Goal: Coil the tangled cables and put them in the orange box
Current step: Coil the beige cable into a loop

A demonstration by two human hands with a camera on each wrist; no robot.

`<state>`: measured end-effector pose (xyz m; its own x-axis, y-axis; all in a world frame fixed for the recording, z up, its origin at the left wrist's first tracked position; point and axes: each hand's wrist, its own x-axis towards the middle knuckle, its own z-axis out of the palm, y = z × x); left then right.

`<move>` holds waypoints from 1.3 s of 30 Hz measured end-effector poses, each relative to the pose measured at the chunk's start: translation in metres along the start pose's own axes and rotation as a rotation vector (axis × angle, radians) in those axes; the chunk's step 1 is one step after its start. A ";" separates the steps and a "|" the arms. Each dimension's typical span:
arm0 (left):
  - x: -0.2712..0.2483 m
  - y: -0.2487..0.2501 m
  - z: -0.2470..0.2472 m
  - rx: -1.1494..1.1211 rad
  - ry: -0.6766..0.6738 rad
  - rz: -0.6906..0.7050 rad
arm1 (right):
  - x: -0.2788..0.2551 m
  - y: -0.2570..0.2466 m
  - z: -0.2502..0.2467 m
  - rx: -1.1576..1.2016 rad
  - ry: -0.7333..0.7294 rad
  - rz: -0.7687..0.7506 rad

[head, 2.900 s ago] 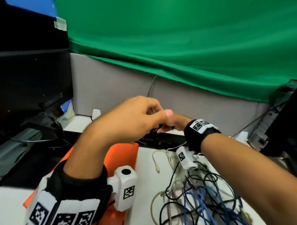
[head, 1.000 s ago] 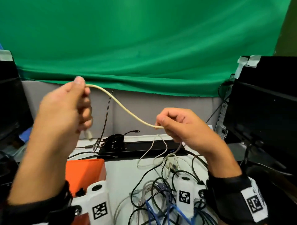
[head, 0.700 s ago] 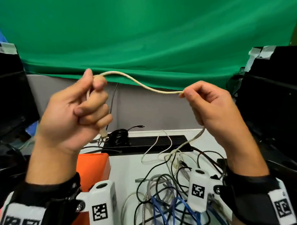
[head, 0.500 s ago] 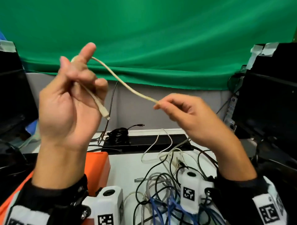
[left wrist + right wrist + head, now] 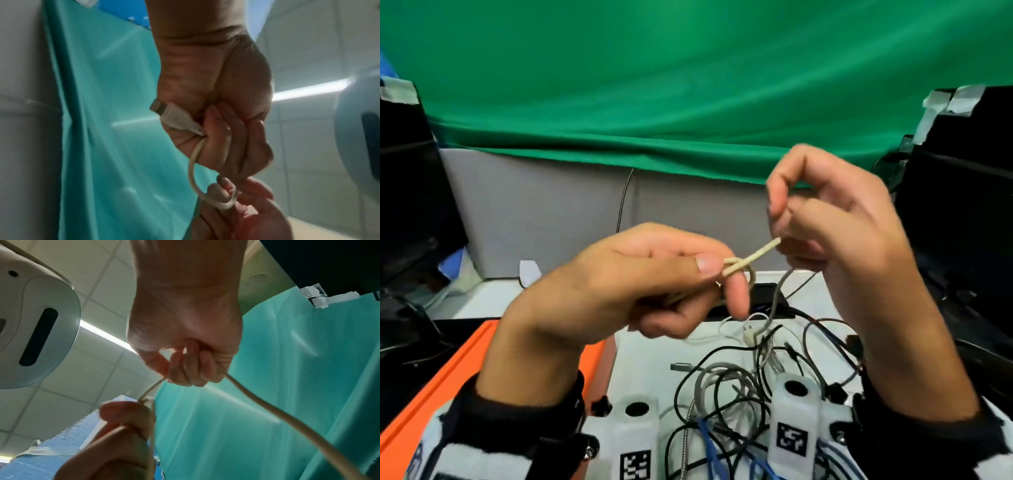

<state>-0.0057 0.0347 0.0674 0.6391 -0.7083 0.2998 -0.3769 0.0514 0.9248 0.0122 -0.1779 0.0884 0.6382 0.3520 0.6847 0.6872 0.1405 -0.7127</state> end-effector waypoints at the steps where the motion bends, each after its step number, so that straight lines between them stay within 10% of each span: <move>1: 0.000 0.002 0.001 -0.098 -0.010 0.062 | -0.001 -0.002 0.001 0.052 0.011 -0.019; 7: 0.010 0.010 0.006 -0.758 0.044 0.386 | 0.004 0.004 0.011 0.038 -0.016 0.015; 13: 0.009 0.015 -0.011 -0.947 0.312 0.539 | 0.008 0.028 0.013 -0.223 -0.123 0.183; 17: 0.014 0.008 -0.012 -0.598 0.688 0.647 | 0.003 0.031 0.022 -0.436 -0.427 0.271; 21: 0.027 -0.006 -0.013 0.059 0.849 0.472 | 0.000 0.021 0.026 -0.596 -0.545 0.220; 24: 0.023 -0.017 -0.017 0.376 0.732 0.127 | 0.002 0.022 0.017 -0.567 -0.403 0.242; 29: 0.015 -0.021 -0.012 0.329 0.153 -0.331 | 0.009 0.030 0.006 -0.413 -0.137 0.249; 39: -0.001 -0.009 -0.027 -0.665 0.067 0.279 | 0.014 0.036 -0.008 -0.229 0.205 0.073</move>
<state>0.0149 0.0543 0.0652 0.6265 -0.5625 0.5396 -0.0580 0.6567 0.7519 0.0484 -0.1757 0.0733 0.7293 0.1567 0.6659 0.6825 -0.0987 -0.7242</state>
